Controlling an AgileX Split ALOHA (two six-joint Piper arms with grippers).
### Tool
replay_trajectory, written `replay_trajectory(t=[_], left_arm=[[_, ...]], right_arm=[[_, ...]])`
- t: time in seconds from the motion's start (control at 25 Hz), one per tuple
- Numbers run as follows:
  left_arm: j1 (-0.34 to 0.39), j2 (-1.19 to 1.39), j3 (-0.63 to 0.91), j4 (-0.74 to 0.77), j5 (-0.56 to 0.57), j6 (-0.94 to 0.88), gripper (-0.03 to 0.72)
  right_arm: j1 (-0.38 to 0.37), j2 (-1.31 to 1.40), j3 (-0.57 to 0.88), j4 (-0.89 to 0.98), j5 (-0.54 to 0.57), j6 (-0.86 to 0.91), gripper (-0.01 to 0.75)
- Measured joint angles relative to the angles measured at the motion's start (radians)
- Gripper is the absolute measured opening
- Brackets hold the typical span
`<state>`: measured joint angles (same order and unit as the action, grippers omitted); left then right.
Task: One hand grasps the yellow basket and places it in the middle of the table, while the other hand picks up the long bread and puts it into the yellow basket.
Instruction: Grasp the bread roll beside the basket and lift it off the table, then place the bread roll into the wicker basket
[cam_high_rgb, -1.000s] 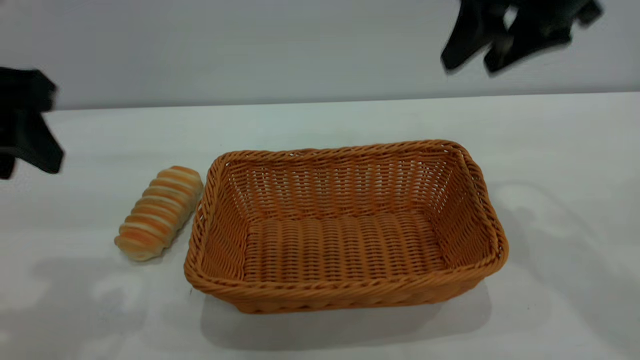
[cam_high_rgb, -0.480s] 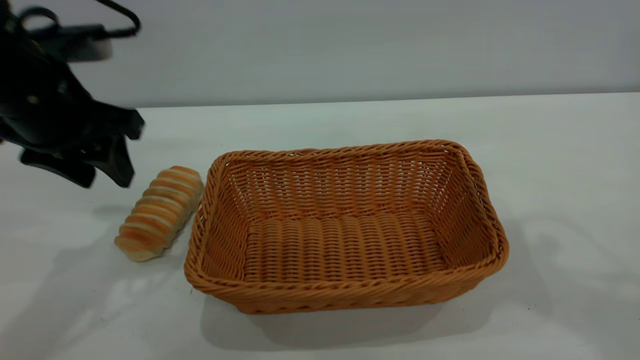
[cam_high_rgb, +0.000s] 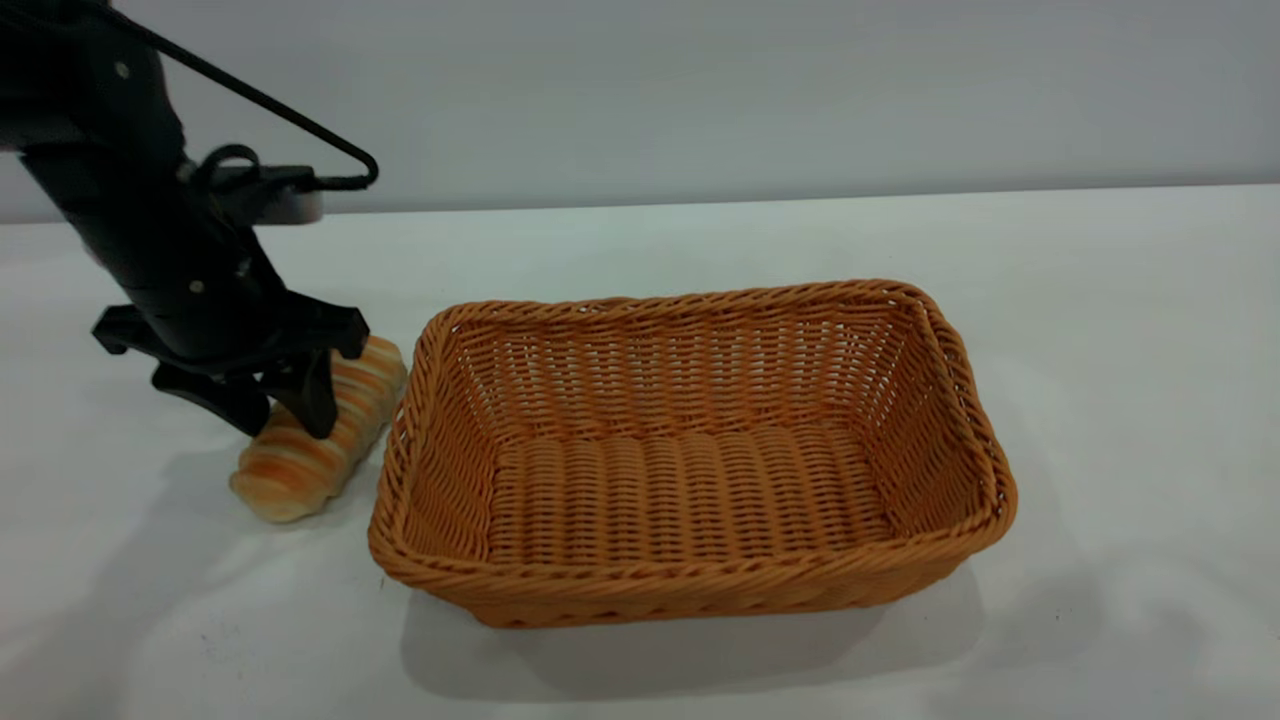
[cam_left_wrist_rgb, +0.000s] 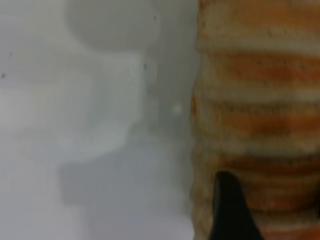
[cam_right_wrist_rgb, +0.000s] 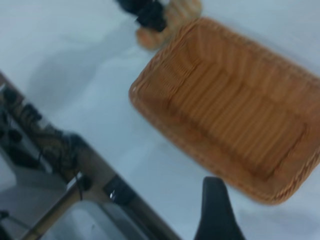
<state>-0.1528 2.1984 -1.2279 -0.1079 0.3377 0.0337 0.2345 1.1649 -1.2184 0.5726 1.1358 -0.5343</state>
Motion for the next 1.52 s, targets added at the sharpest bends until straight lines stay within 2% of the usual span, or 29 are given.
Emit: replay_trajectory(t=[0.24, 0.36, 0.44, 0.6, 0.64, 0.96, 1.24, 1.36, 1.52], left_arm=[[0.0, 0.049, -0.058, -0.001, -0.014, 0.001, 0.478], [0.0, 0.062, -0.066, -0.013, -0.015, 0.001, 0.437], [0.0, 0.063, -0.067, -0.015, -0.012, 0.001, 0.351], [0.0, 0.063, -0.067, 0.01, -0.013, 0.001, 0.073], [0.0, 0.063, -0.067, 0.023, -0.015, 0.001, 0.051], [0.0, 0.01, -0.067, 0.075, -0.017, 0.001, 0.051], [-0.015, -0.229, -0.066, 0.035, -0.002, -0.002, 0.051], [-0.063, -0.307, -0.066, -0.003, 0.018, 0.01, 0.051], [-0.183, -0.345, -0.066, -0.04, 0.024, 0.047, 0.051]], right_arm=[[0.0, -0.052, 0.0, 0.005, 0.07, -0.004, 0.558], [0.0, -0.065, 0.0, 0.014, 0.077, -0.015, 0.558], [0.0, -0.068, 0.0, 0.015, 0.079, -0.019, 0.557], [0.0, -0.069, 0.0, 0.016, 0.08, -0.023, 0.557], [0.0, -0.069, 0.0, 0.017, 0.081, -0.024, 0.557], [0.0, -0.07, 0.0, 0.018, 0.082, -0.026, 0.557], [0.0, -0.07, 0.0, 0.03, 0.085, -0.027, 0.557], [0.0, -0.07, 0.0, 0.04, 0.087, -0.027, 0.557], [0.0, -0.07, 0.0, 0.055, 0.091, -0.031, 0.557]])
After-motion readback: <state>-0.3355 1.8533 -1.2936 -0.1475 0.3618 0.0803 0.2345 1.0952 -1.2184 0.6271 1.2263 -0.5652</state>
